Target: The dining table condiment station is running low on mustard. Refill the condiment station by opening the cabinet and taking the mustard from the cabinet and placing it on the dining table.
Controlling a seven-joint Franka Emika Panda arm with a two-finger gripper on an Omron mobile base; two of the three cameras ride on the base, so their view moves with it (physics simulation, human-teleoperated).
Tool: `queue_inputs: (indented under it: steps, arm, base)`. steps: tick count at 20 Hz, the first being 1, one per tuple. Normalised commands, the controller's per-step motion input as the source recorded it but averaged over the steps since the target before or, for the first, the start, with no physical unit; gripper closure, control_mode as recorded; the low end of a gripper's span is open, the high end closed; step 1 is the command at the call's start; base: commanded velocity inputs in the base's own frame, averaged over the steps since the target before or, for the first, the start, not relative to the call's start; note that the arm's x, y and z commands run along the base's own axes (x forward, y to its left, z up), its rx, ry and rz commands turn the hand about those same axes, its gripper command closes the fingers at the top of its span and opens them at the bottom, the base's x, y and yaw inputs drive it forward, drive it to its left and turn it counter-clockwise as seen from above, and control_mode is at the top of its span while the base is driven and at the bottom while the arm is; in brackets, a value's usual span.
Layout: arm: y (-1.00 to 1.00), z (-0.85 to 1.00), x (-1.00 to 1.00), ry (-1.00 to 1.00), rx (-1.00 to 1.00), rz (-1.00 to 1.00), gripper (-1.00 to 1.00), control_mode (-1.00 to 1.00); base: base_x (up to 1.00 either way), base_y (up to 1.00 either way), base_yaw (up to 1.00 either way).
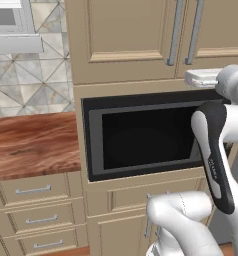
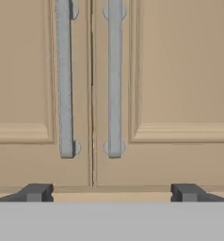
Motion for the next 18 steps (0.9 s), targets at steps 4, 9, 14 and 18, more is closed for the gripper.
queue_inputs:
  steps: [4,9,14,18]
  arm:
    - [-0.18,-0.01,0.15,0.0,0.0,0.0,-1.0,-1.0]
    - [-0.09,0.35,0.0,-0.12,-0.03,0.0,-1.0,-1.0]
    - [0.01,0.12,0.13,-0.13,-0.02,0.0,-1.0,-1.0]
    - [-0.05,-0.09,0.22,0.03,0.0,0.07,-1.0,-1.0]
  base:
    - [0.0,0.0,0.0]
    - [0.0,0.0,0.0]
    - [0.0,0.0,0.0]
    - [0.0,0.0,0.0]
